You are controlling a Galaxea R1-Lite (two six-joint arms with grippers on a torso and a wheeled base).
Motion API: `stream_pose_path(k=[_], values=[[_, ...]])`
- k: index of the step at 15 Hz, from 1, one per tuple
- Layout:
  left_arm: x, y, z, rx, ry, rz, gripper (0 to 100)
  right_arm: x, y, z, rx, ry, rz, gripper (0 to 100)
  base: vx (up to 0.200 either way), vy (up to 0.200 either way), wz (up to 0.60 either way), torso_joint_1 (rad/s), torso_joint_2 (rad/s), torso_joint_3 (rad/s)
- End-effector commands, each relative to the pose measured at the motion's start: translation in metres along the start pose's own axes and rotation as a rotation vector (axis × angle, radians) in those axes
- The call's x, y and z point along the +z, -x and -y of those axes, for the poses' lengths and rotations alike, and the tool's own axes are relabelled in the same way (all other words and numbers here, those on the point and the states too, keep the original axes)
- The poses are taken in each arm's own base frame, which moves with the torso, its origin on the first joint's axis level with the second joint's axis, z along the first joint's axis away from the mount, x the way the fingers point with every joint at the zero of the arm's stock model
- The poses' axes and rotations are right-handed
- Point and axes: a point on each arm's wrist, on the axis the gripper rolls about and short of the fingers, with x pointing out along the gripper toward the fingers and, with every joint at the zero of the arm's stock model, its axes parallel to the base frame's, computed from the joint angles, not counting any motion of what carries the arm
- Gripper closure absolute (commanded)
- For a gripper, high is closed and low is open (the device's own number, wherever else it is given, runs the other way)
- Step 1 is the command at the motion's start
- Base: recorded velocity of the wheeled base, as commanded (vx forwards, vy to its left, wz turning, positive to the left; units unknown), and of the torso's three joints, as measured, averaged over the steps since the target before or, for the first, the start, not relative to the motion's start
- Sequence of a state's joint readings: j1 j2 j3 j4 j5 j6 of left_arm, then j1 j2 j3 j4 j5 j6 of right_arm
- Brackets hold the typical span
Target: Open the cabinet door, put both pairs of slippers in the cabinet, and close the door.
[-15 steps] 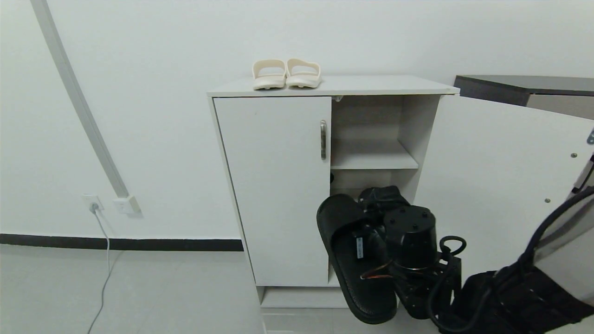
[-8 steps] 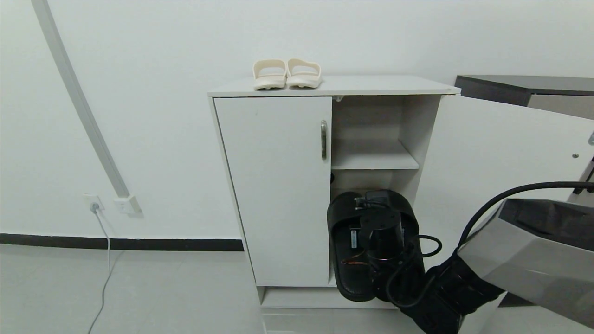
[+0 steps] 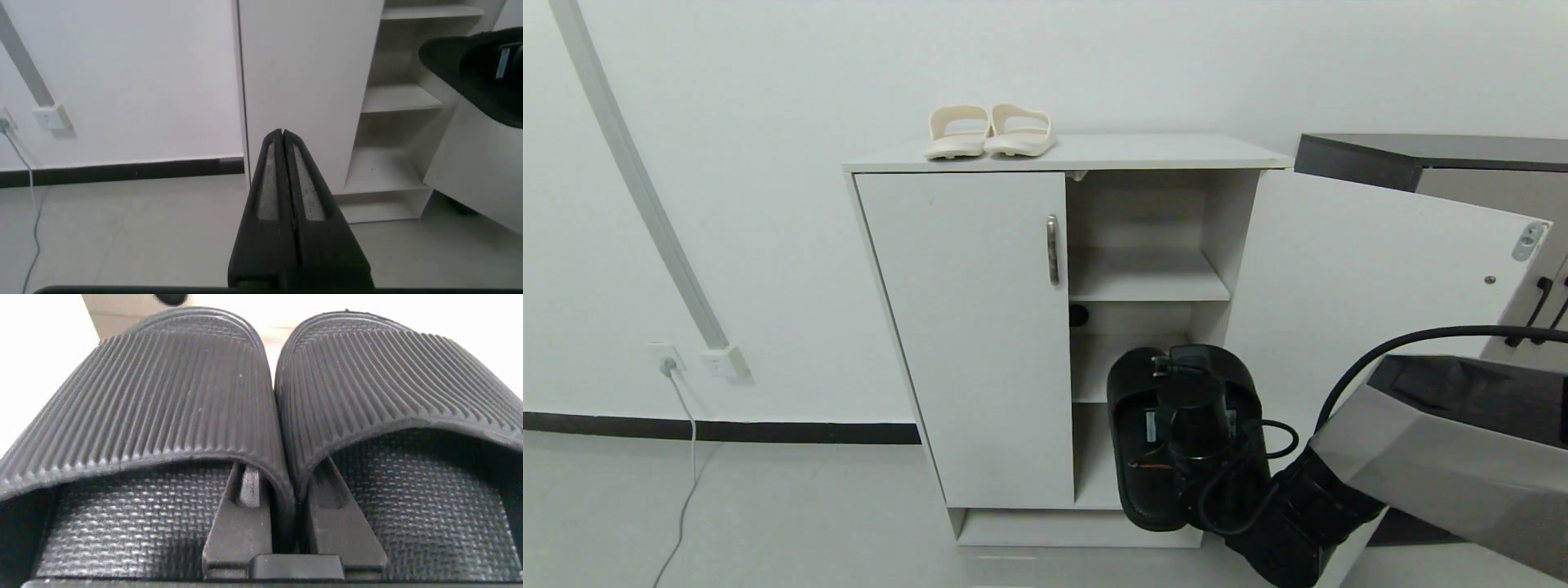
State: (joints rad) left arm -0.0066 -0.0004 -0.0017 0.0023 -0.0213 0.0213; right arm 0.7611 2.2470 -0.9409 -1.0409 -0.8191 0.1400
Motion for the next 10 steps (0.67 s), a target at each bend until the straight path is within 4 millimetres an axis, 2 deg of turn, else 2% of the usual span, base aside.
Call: stream_pose_path(k=[1,10], values=[[0.000,0.000,0.000,0.002,0.001,-0.001,100,-0.003,0.000,-0.001,0.014,0.005,-0.006,100,0.000,0.000,0.00,0.000,0.00,0.000],[0.000,0.000,0.000,0.002,0.001,-0.001,100,-0.023,-0.012,-0.013,0.067,-0.002,-0.008,100,0.000,0.000,0.00,0.000,0.00,0.000]])
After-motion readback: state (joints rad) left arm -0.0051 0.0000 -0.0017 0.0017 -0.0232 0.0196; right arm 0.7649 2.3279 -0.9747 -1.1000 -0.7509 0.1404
